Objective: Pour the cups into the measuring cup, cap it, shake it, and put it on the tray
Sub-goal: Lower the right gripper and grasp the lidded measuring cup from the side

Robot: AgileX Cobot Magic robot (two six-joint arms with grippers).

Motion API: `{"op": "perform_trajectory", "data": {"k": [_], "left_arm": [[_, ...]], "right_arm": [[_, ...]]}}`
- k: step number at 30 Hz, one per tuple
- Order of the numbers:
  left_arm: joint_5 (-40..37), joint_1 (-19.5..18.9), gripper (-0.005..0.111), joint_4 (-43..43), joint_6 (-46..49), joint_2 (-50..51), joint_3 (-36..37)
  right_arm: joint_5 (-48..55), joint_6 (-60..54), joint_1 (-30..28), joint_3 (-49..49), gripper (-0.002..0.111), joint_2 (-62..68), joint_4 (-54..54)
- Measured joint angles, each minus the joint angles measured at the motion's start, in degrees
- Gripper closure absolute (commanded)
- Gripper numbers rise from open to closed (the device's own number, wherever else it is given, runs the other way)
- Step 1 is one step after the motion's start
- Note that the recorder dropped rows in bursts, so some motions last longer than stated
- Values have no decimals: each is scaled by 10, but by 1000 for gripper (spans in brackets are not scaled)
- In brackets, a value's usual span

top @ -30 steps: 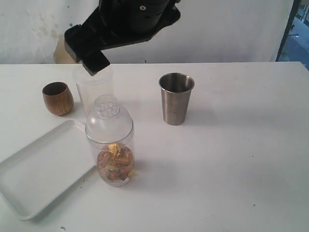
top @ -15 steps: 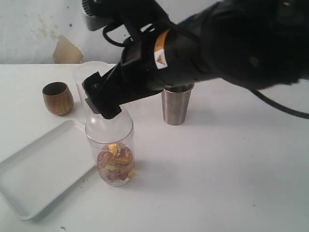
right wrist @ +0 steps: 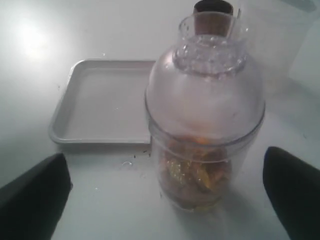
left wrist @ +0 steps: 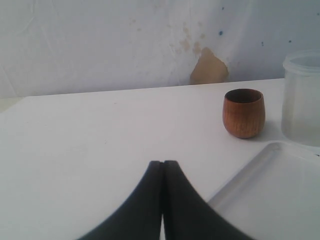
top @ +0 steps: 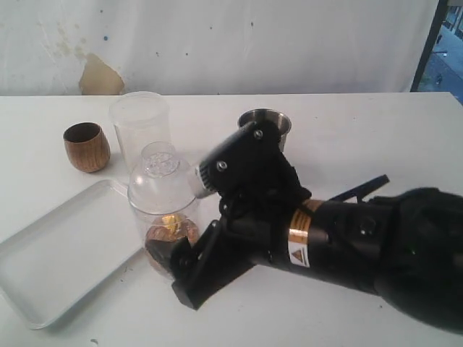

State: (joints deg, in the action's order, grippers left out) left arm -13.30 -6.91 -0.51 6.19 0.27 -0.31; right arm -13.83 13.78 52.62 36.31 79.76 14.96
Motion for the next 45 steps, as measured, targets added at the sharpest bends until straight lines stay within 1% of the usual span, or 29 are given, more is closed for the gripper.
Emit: {"op": "perform_trajectory", "data": {"k": [4, 8, 13, 16, 19, 31, 38, 45], "left_arm": [[0, 0, 107, 0, 0, 0, 0], [0, 0, 107, 0, 0, 0, 0], [0, 0, 107, 0, 0, 0, 0], [0, 0, 107, 0, 0, 0, 0], [0, 0, 107, 0, 0, 0, 0], [0, 0, 107, 0, 0, 0, 0], [0, 0, 107, 0, 0, 0, 0], [0, 0, 107, 0, 0, 0, 0]], "right_arm": [[-113, -2, 0, -62, 11, 26, -1], [-195, -38, 0, -78, 11, 70, -26], [-259, -121, 0, -79, 11, 132, -150], [-288, -141, 0, -79, 11, 156, -181], [-317, -144, 0, -78, 11, 173, -181], [-325, -144, 0, 5, 11, 258, -180], [-324, -190, 0, 54, 11, 301, -180], [-322, -207, 0, 90, 11, 336, -200]]}}
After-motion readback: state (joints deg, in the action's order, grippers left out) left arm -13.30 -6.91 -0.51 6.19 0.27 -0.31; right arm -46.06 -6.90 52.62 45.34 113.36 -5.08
